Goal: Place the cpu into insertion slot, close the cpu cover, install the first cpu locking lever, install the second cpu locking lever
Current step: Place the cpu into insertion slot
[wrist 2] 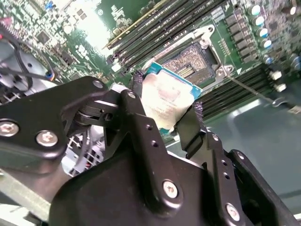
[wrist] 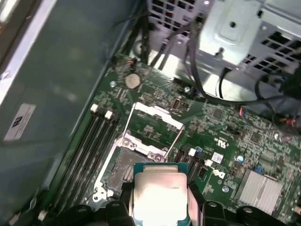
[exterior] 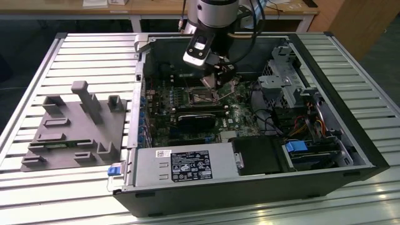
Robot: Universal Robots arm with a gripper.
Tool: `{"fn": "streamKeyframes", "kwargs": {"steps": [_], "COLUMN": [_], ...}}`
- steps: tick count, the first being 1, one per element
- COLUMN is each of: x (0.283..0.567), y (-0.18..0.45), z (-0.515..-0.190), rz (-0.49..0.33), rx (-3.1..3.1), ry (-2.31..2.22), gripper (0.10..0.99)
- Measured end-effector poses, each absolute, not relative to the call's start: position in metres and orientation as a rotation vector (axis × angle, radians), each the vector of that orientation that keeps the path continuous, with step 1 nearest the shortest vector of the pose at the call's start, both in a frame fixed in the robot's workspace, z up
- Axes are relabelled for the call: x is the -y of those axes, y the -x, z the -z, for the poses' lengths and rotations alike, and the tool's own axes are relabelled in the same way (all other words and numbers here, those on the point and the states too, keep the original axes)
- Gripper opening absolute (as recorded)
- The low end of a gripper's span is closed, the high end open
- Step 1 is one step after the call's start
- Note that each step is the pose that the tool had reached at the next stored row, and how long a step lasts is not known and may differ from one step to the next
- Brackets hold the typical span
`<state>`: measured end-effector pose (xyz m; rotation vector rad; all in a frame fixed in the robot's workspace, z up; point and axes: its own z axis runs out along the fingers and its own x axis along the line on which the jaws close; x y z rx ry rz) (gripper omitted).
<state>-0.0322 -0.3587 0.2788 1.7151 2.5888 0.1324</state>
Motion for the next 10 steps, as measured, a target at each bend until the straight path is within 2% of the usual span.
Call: {"fn": "streamKeyframes", "kwargs": {"steps": [10], "x": [0.3587], "y": [0.0327], "z": [-0.274], "rz": [-0.127], "rx": [-2.424], "ry": [-1.929], "gripper": [0.537]}}
